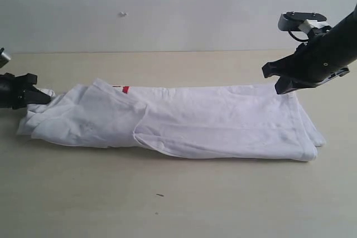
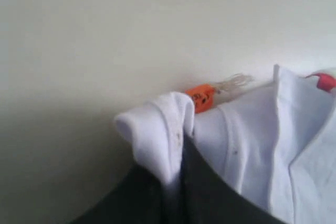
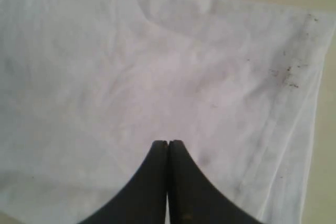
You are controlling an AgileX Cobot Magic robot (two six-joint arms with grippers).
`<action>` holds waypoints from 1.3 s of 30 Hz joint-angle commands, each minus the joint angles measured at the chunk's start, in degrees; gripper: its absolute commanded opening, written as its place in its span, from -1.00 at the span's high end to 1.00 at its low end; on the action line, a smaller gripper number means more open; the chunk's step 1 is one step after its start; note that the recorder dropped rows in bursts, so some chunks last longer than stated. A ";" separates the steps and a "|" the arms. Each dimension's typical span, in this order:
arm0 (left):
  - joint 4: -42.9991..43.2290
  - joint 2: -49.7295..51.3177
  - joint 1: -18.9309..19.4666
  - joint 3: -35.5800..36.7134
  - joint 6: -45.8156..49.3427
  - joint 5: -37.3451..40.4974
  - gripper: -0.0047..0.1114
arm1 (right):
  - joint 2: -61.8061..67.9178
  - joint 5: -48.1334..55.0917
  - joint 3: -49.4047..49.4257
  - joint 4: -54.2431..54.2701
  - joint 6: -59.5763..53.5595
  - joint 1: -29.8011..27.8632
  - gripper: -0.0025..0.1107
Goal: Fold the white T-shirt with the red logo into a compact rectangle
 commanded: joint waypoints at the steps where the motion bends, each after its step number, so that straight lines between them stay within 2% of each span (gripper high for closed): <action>1: 1.97 -2.11 -0.37 0.10 -2.48 1.65 0.91 | -0.40 -0.43 -0.35 -0.06 -0.58 -0.22 0.96; 8: 2.00 -10.66 -0.71 0.10 -7.28 2.53 0.92 | -0.40 -0.21 -0.35 0.79 -0.58 -0.22 0.96; 13: 3.05 -15.85 -4.58 0.10 -10.51 2.79 0.92 | -0.40 -0.21 -0.35 1.36 -0.79 -0.22 0.96; 18: 6.93 -19.07 -12.55 -1.45 -17.24 2.64 0.92 | -0.40 -0.21 -0.35 1.49 -0.79 -0.22 0.96; 20: 8.98 -19.48 -17.40 -2.73 -19.64 1.68 0.92 | -0.40 0.23 -0.35 2.22 -0.79 -0.22 0.96; 28: 10.77 -19.27 -33.09 -9.65 -26.37 -10.64 0.92 | -7.07 0.69 -0.39 4.95 -2.77 -0.36 0.96; 34: 10.36 -15.20 -43.20 -15.47 -28.47 -14.84 0.92 | -17.74 -0.01 -0.39 4.42 -2.58 -0.37 0.96; 39: 10.36 -8.16 -49.63 -19.19 -28.47 -19.95 0.92 | -25.43 5.00 -0.39 5.73 -2.58 -0.37 0.96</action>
